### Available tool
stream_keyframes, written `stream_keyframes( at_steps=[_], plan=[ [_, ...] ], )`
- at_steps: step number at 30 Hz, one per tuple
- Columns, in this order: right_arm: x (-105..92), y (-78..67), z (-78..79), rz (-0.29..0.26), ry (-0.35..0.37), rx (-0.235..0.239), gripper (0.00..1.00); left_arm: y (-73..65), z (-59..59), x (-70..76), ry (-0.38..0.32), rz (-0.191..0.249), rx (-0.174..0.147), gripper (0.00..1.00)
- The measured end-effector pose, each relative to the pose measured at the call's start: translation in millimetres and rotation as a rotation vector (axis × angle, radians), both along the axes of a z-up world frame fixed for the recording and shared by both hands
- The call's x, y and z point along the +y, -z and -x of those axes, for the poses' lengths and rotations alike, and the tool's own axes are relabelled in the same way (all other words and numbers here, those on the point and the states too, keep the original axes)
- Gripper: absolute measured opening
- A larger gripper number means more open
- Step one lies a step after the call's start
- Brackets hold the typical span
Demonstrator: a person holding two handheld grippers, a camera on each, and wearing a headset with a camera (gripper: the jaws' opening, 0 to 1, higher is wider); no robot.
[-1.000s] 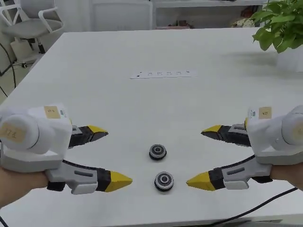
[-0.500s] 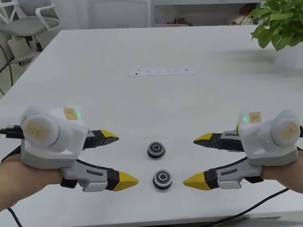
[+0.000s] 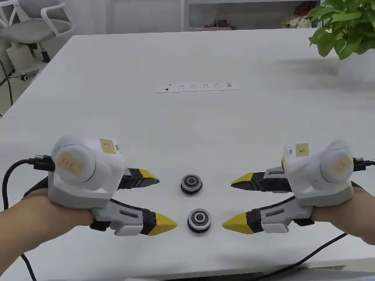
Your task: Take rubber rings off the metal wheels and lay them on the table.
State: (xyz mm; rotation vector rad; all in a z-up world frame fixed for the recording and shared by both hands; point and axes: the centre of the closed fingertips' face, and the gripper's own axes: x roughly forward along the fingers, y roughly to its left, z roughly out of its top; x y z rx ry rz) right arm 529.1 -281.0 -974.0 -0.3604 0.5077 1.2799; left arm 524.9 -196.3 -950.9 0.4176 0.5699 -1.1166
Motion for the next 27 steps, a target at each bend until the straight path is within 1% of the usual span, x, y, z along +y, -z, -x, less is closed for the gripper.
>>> stream_keyframes(
  at_steps=[4, 9, 13, 20, 24, 27],
  plan=[
    [2.5, 3.8, 0.4, 0.003, -0.010, 0.009, 0.46, 5.3, -1.0, -3.0, 0.013, -0.008, 0.010, 0.53],
    [8.9, 8.2, 2.5, 0.007, -0.040, 0.011, 0.41, 10.5, -2.2, -10.1, 0.033, -0.010, 0.023, 0.51],
    [12.3, 13.4, 2.1, 0.016, -0.055, 0.017, 0.39, 14.2, -3.3, -14.4, 0.042, -0.013, 0.030, 0.49],
    [16.3, 22.6, 1.5, 0.022, -0.074, 0.033, 0.34, 22.5, -2.7, -23.0, 0.065, -0.015, 0.056, 0.45],
    [17.7, 27.2, 2.9, 0.030, -0.085, 0.042, 0.33, 28.2, -2.1, -26.4, 0.083, -0.030, 0.062, 0.43],
    [18.9, 29.0, 3.7, 0.031, -0.092, 0.046, 0.31, 29.9, -1.3, -29.4, 0.091, -0.031, 0.067, 0.42]
  ],
)
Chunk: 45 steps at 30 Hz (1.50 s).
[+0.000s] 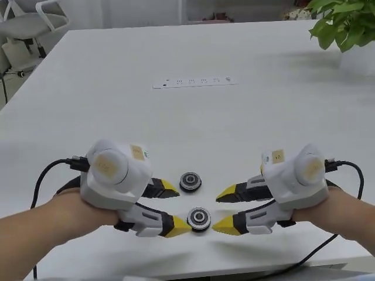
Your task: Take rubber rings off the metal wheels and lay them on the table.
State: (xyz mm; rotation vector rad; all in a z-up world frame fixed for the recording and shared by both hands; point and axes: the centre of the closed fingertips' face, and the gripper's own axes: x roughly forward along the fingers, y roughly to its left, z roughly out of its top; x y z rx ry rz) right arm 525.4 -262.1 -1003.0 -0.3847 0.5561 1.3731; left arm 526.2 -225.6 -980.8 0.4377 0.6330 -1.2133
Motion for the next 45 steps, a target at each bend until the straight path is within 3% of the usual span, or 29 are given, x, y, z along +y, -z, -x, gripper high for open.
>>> stream_keyframes(
  at_steps=[18, 27, 45],
  plan=[
    [6.8, 5.3, 2.7, 0.000, -0.026, 0.012, 0.30, 17.4, 2.4, -16.4, 0.046, -0.019, 0.025, 0.29],
    [7.0, 7.8, 5.2, 0.005, -0.028, 0.015, 0.30, 19.2, 0.8, -23.2, 0.040, -0.008, 0.029, 0.22],
    [12.0, 10.9, 6.1, -0.011, -0.021, 0.033, 0.31, 23.1, -2.5, -24.3, 0.026, -0.013, -0.023, 0.14]
  ],
)
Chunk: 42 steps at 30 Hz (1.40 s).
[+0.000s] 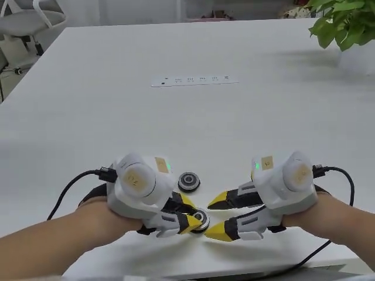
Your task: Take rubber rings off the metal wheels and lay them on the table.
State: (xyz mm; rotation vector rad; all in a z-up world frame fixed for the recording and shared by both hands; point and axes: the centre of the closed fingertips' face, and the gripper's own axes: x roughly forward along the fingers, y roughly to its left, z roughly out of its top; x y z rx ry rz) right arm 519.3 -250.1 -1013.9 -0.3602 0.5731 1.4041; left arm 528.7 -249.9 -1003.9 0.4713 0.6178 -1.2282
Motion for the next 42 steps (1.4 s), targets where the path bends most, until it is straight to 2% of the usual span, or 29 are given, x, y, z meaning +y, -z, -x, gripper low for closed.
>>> stream_keyframes(
  at_steps=[12, 16, 22, 42],
  plan=[
    [12.5, -0.5, -4.5, -0.031, 0.016, 0.008, 0.31, -0.1, -0.5, -0.3, -0.018, 0.007, 0.000, 0.14],
    [15.7, 2.9, -2.6, -0.018, 0.002, 0.000, 0.31, -0.2, -0.4, -0.4, -0.023, 0.008, -0.001, 0.14],
    [14.2, 3.0, -2.8, -0.011, -0.002, -0.020, 0.27, -0.4, -0.4, -0.3, -0.028, 0.013, -0.002, 0.14],
    [0.9, 2.2, -0.2, -0.002, 0.026, -0.023, 0.19, -0.4, 0.0, -0.6, -0.035, 0.013, -0.010, 0.13]
  ],
)
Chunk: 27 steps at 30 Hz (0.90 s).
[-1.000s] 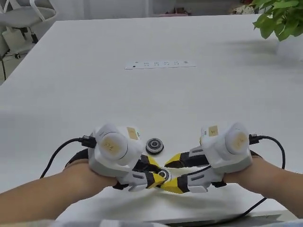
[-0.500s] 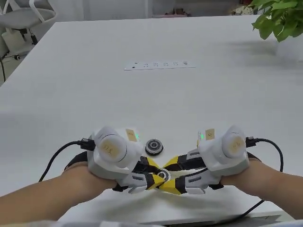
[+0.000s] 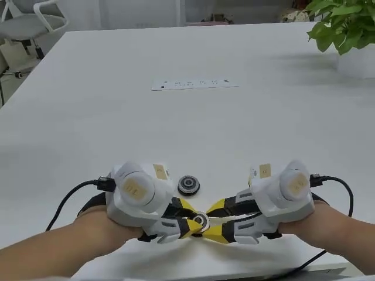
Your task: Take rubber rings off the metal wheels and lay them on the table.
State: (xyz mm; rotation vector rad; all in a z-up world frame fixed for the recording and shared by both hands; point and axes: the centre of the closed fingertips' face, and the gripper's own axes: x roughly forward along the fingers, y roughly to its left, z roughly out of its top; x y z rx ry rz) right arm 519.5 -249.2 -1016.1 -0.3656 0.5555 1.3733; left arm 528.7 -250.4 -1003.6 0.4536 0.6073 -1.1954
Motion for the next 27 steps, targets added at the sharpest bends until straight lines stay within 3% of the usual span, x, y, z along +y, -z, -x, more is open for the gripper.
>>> stream_keyframes(
  at_steps=[12, 19, 27],
  plan=[
    [-4.1, 1.3, 0.2, 0.014, 0.012, 0.009, 0.15, 0.0, -0.4, 0.5, -0.004, -0.001, 0.000, 0.13],
    [-6.9, 3.4, -1.1, 0.010, 0.049, 0.062, 0.11, 0.1, -0.5, 0.7, -0.006, -0.005, -0.003, 0.13],
    [-7.4, 4.7, 1.2, 0.017, 0.059, 0.090, 0.07, 0.3, -0.5, 0.8, -0.006, -0.011, -0.010, 0.13]
  ],
)
